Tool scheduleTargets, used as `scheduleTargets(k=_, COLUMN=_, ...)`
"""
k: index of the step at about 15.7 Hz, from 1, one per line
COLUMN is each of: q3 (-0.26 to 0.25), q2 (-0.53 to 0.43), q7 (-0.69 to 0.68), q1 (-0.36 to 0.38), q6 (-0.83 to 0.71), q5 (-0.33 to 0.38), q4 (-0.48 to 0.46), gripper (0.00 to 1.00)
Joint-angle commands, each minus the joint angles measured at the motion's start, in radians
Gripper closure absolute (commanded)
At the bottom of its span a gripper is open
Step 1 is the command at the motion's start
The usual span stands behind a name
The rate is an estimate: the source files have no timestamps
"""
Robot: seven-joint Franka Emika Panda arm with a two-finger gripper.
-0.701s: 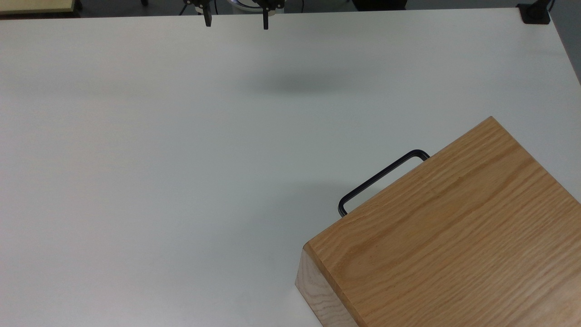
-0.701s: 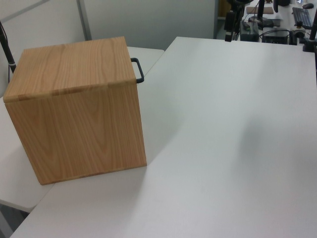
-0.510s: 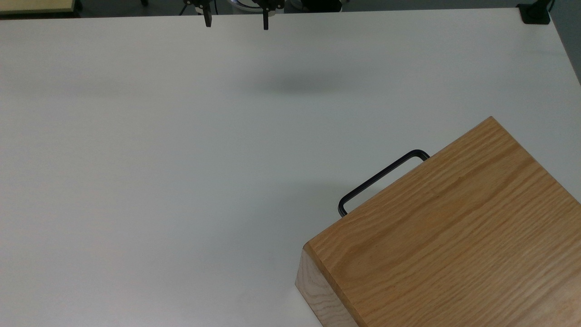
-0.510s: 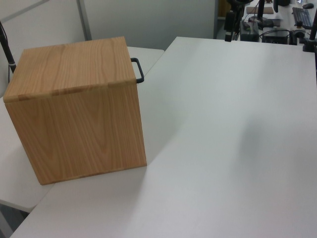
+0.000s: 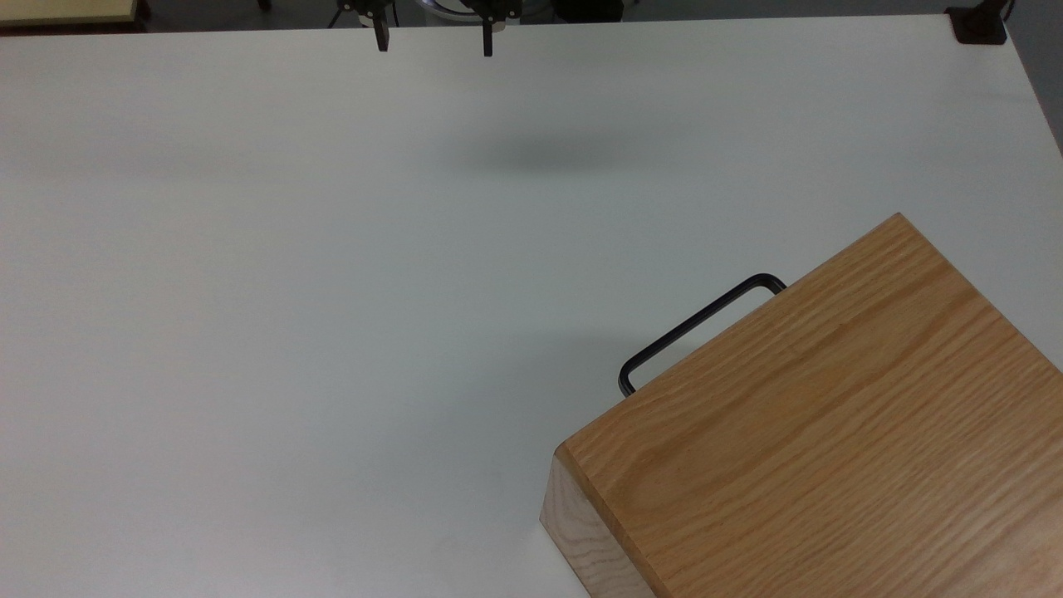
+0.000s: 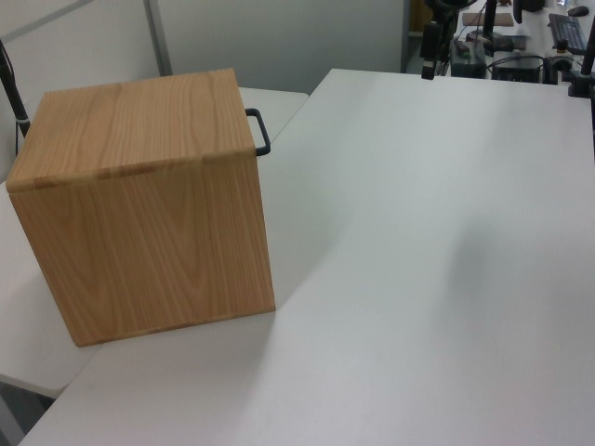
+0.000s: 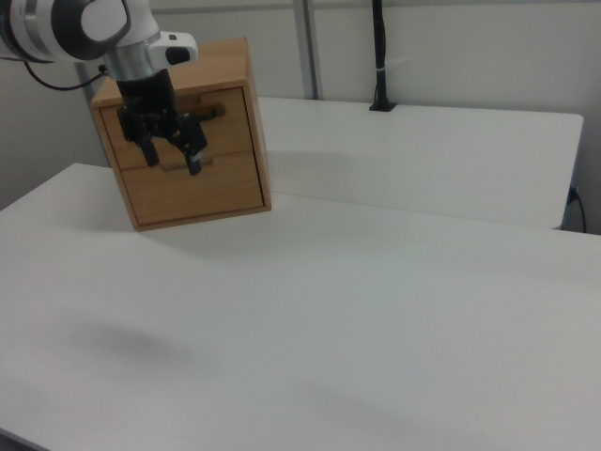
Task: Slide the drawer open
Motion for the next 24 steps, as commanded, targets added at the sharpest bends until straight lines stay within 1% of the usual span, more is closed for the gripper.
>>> scheduleTargets(k=1, q3=-0.012, q2=0.003, q7=-0.004, q1=0.015, q6=0.010, q5=0.019, q4=0.002, gripper=0.00)
scheduleTargets(k=8, q3=-0.011, q2=0.010, q7=-0.004, q1=0.015, q6=0.016, q5=0.021, q4=0.000, gripper=0.00)
scheduleTargets(k=10, q3=-0.005, q2=0.021, q7=0.031, q1=0.016, q6=0.020, q5=0.043, q4=0.006, gripper=0.00)
scheduleTargets(k=12, q3=-0.005, q2=0.024, q7=0.181, q1=0.016, q6=0.068, q5=0.099, q4=0.005, gripper=0.00)
scheduleTargets(k=14, q3=-0.005, q2=0.035, q7=0.351, q1=0.015, q6=0.137, q5=0.126, q4=0.005, gripper=0.00)
scheduleTargets(k=15, q3=-0.005, q2=0.056, q7=0.425, q1=0.015, q6=0.185, q5=0.137, q4=0.008, gripper=0.00)
scheduleTargets(k=18, q3=-0.005, q2=0.091, q7=0.609, q1=0.013, q6=0.337, q5=0.209, q4=0.009, gripper=0.00)
scheduleTargets(k=20, q3=-0.005, q2=0.118, q7=0.728, q1=0.025, q6=0.455, q5=0.220, q4=0.012, gripper=0.00)
scheduleTargets(k=21, q3=-0.005, q2=0.143, q7=0.788, q1=0.044, q6=0.513, q5=0.220, q4=0.047, gripper=0.00)
scheduleTargets(k=22, q3=-0.005, q2=0.189, q7=0.844, q1=0.056, q6=0.559, q5=0.215, q4=0.087, gripper=0.00)
scheduleTargets(k=23, q3=-0.005, q2=0.220, q7=0.859, q1=0.071, q6=0.572, q5=0.211, q4=0.106, gripper=0.03)
scheduleTargets(k=24, q3=-0.005, q2=0.245, q7=0.864, q1=0.090, q6=0.588, q5=0.217, q4=0.133, gripper=0.10)
